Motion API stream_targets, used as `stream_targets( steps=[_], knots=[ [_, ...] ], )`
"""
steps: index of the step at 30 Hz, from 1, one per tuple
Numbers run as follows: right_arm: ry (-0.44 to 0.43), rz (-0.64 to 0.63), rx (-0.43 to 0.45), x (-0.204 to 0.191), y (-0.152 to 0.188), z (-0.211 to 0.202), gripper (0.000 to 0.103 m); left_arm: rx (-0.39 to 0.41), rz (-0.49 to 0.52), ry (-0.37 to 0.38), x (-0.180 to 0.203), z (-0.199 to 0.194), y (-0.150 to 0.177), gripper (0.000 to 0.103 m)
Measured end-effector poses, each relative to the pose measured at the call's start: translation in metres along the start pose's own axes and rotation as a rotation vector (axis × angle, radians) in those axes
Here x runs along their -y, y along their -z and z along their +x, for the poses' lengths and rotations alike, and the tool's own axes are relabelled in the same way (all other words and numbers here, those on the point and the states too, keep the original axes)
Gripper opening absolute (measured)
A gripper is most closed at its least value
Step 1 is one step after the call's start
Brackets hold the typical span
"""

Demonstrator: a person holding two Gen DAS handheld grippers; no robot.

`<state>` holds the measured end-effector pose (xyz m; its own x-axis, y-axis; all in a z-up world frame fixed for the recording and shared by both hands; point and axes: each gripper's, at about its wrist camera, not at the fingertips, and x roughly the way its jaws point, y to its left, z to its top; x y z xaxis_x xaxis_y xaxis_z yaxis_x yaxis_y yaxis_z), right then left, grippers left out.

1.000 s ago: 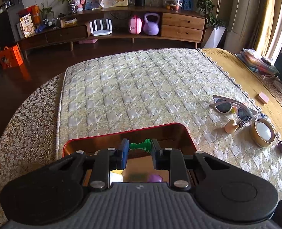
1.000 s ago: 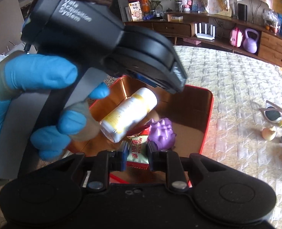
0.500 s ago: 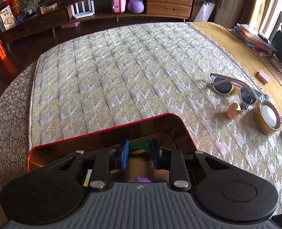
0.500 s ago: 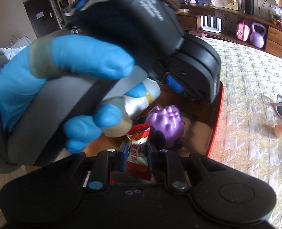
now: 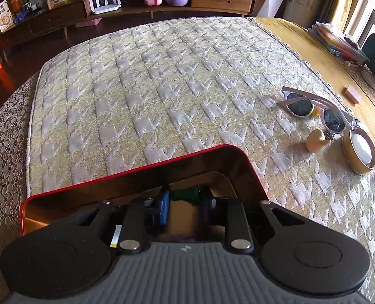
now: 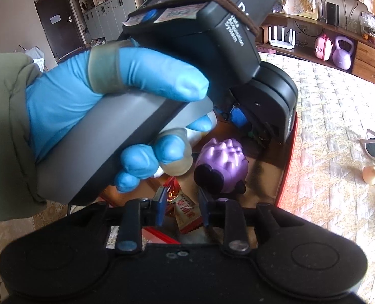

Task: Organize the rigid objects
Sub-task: 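Open both grippers to drop green piece and candy packet into the tin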

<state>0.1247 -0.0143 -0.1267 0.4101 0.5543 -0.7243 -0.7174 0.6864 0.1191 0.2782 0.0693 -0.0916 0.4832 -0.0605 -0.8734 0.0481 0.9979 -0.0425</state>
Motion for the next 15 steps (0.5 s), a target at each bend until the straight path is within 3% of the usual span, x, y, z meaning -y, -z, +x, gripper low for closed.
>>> stream_targets(
  steps=[4,11,13,15],
  knots=[
    [0.014,0.009,0.016,0.002,0.002,-0.005,0.038,0.001,-0.017,-0.004,-0.003,-0.004,0.002,0.025],
    [0.023,0.028,0.036,0.007,0.003,-0.014,0.040,0.032,-0.033,0.005,-0.007,-0.019,0.005,0.032],
    [0.024,0.031,0.042,0.006,0.004,-0.018,0.041,0.042,-0.036,0.010,-0.007,-0.024,0.007,0.040],
    [0.023,0.034,0.050,0.007,0.004,-0.022,0.042,0.068,-0.034,-0.001,-0.006,-0.031,0.009,0.065]
  ],
)
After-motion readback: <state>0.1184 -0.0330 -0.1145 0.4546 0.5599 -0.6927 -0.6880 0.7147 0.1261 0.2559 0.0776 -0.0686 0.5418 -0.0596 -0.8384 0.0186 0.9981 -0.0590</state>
